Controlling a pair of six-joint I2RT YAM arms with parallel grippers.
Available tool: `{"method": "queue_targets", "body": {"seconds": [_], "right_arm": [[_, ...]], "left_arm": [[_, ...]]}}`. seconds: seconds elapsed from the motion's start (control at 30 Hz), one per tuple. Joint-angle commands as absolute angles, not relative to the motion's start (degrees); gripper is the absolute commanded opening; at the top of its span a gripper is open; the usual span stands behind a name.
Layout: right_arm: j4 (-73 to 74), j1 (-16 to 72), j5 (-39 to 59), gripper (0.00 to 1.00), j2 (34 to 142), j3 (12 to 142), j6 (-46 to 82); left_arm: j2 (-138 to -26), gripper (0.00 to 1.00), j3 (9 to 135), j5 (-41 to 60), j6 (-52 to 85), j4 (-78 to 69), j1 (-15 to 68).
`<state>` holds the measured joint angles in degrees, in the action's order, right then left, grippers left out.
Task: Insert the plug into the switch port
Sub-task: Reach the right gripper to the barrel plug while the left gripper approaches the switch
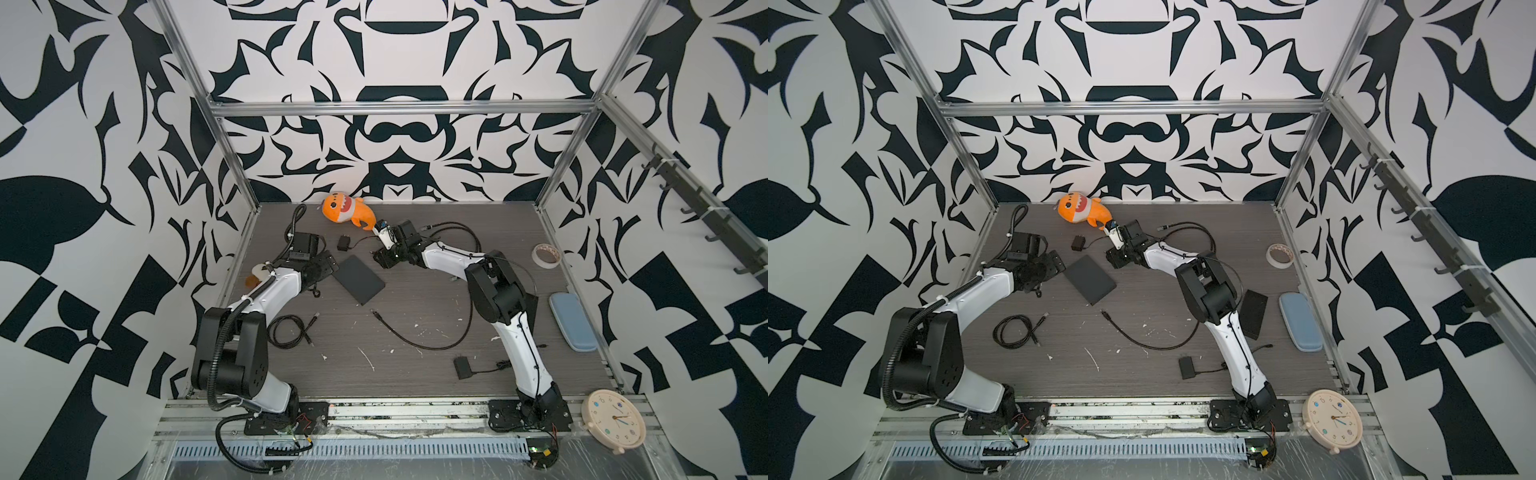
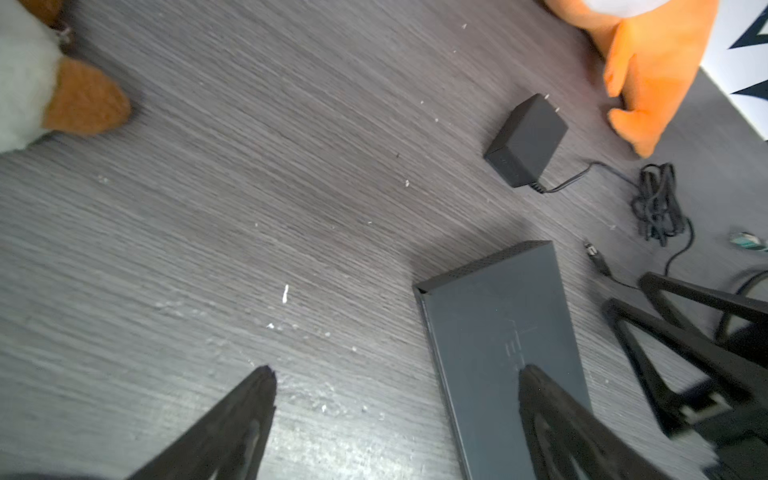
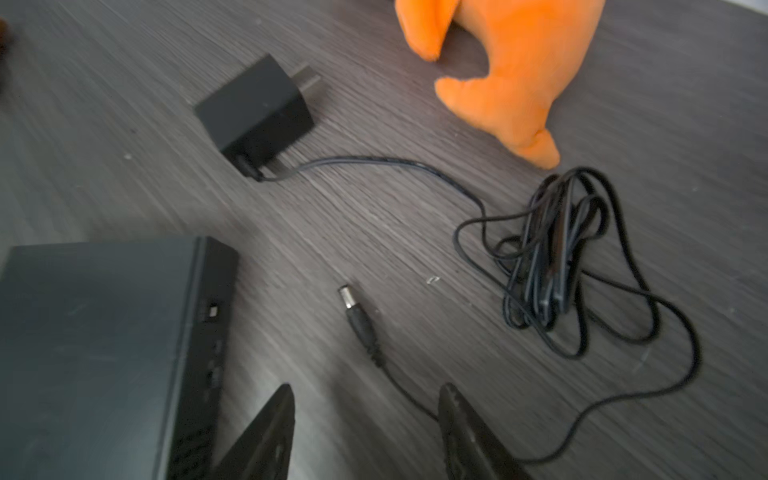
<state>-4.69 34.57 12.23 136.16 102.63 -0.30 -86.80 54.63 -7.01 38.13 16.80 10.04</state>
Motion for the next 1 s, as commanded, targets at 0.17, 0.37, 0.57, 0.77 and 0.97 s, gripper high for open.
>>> {"method": "queue_targets", "body": {"seconds": [0.17,0.37,0.57,0.77,0.97], "right_arm": [[-5.14,34.86,12.62,0.56,137.99,109.05,0.07],[-6.96,35.16,12.17,0.51,139.98,111.98,-0.16],[-11.15,35.77,11.99,0.37,140.36,113.46,-2.20],[-16.86,37.79,7.91,0.26,140.71,113.28,-6.80],[-16.38,37.97,7.41,0.11,138.71,109.99,-7.30]], "left_arm": [[-84.56,0.94,54.72,-6.06,38.58,18.54,10.11],[-85.19,0.94,54.80,-5.63,38.44,18.37,10.11],[-85.32,0.94,54.69,-4.90,38.75,18.18,10.11],[-85.26,0.94,53.90,-1.28,39.76,18.18,10.11],[-86.63,0.93,52.13,1.17,40.82,16.57,11.45]]}}
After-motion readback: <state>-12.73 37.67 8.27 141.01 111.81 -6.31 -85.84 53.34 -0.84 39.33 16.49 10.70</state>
